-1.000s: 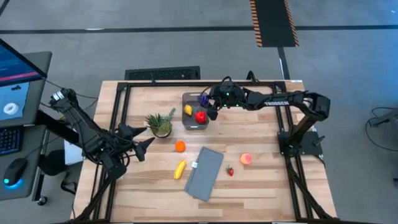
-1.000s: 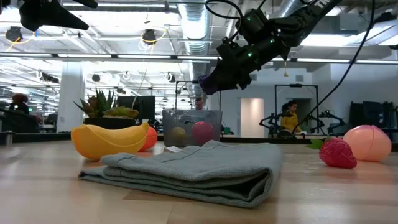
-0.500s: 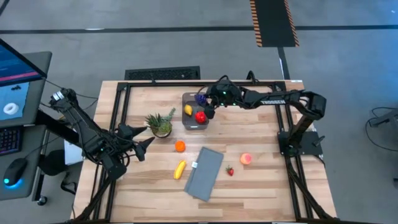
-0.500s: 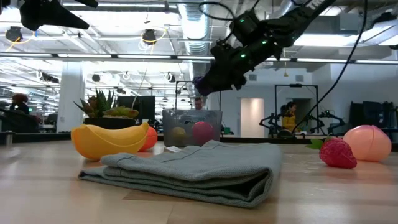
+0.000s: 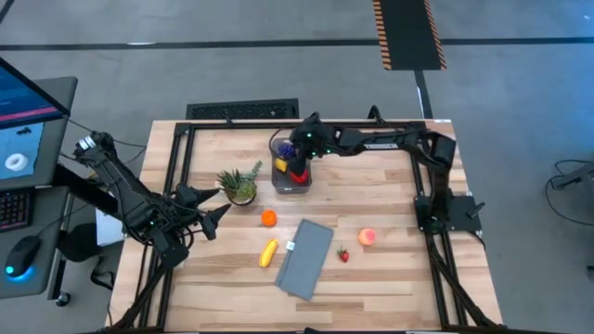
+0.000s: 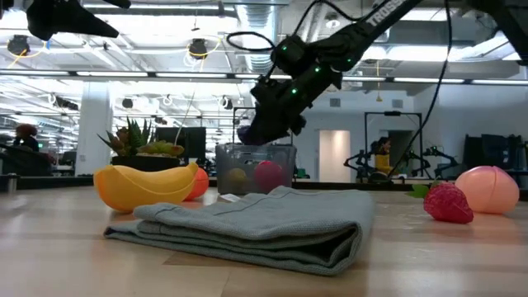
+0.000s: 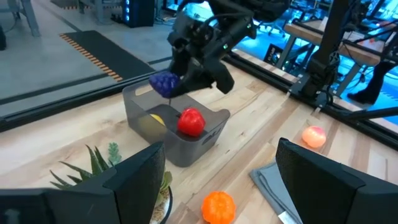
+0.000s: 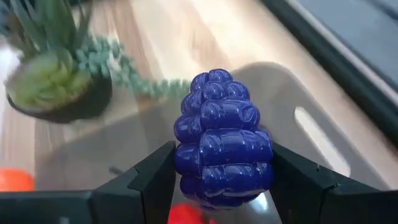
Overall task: Pick and placing Produce into tupperware
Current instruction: Put the blue grapes into the black bin
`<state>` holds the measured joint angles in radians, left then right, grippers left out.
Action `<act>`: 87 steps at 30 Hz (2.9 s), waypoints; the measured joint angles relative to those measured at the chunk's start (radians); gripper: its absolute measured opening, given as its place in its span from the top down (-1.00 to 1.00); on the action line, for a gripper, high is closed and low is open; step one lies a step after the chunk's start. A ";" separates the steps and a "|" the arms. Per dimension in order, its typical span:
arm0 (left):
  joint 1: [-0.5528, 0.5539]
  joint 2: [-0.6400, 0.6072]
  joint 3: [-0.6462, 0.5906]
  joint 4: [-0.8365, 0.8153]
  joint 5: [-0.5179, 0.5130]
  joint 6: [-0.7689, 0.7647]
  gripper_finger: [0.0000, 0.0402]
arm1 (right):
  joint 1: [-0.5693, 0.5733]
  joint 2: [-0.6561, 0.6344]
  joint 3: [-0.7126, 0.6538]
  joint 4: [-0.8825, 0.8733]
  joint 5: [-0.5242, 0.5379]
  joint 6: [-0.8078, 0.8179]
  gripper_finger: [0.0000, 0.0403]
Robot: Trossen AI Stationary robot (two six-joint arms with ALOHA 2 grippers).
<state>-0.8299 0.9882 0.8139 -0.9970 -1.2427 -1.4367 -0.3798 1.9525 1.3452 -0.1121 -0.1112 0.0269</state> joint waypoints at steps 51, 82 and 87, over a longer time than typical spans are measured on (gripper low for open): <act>0.000 0.000 0.000 -0.035 0.005 -0.005 -0.47 | -0.050 0.065 0.076 -0.157 0.012 0.026 -0.21; 0.000 0.000 0.000 -0.037 0.006 -0.005 -0.47 | -0.032 0.065 0.075 -0.141 0.003 0.002 -0.17; 0.000 0.000 0.000 -0.038 0.006 -0.005 -0.47 | -0.027 0.101 0.086 -0.135 0.005 0.004 -0.19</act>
<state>-0.8303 0.9882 0.8139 -1.0351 -1.2367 -1.4414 -0.4068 2.0533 1.4310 -0.2473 -0.1059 0.0305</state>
